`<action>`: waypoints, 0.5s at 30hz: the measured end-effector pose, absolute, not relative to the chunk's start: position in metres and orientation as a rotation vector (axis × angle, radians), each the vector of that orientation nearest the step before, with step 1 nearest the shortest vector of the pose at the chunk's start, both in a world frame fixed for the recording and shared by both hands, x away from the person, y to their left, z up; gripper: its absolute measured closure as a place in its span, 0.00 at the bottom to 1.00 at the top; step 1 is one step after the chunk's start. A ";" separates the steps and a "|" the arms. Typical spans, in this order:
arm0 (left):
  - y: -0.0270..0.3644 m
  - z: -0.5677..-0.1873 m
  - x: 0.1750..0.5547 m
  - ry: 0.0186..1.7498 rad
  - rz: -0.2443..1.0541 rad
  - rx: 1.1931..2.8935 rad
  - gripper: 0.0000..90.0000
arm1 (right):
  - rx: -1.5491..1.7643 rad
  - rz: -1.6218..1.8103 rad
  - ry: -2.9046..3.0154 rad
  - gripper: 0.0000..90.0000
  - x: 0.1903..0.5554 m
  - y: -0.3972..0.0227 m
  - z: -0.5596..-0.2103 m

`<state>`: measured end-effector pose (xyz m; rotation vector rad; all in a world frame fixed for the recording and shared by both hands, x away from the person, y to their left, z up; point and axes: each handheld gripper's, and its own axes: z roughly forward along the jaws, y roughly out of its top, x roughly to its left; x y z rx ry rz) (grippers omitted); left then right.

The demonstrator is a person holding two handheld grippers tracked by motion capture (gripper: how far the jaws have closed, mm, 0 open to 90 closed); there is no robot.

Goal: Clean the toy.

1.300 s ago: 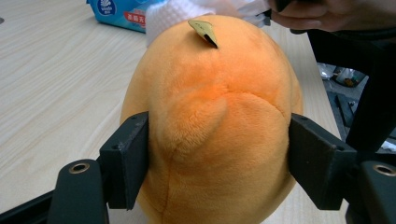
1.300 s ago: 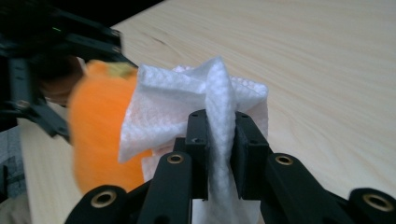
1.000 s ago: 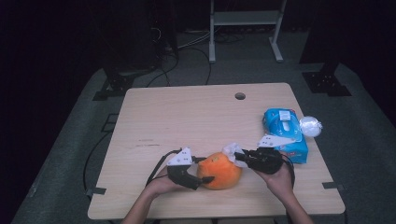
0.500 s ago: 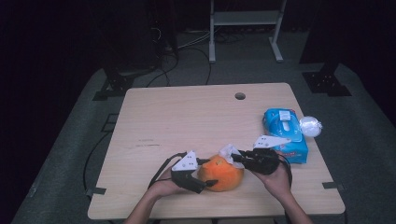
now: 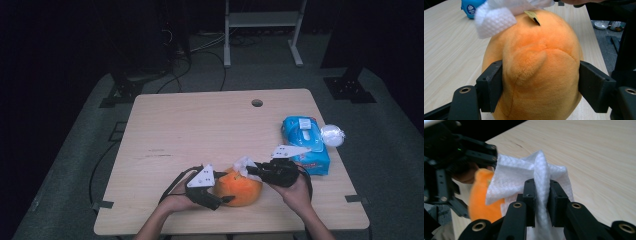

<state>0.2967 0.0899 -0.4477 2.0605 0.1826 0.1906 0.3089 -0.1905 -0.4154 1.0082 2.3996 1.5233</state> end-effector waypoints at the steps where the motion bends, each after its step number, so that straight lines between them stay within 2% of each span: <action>1: 0.091 -0.448 0.297 0.185 0.187 2.059 0.29 | 1.029 1.518 2.399 0.85 0.311 -0.194 -0.418; 9: 0.102 -0.451 0.304 0.229 0.147 2.052 0.29 | 1.049 1.511 2.367 0.85 0.307 -0.204 -0.414; 15: 0.105 -0.451 0.305 0.241 0.137 2.054 0.29 | 1.096 1.444 2.406 0.85 0.312 -0.206 -0.427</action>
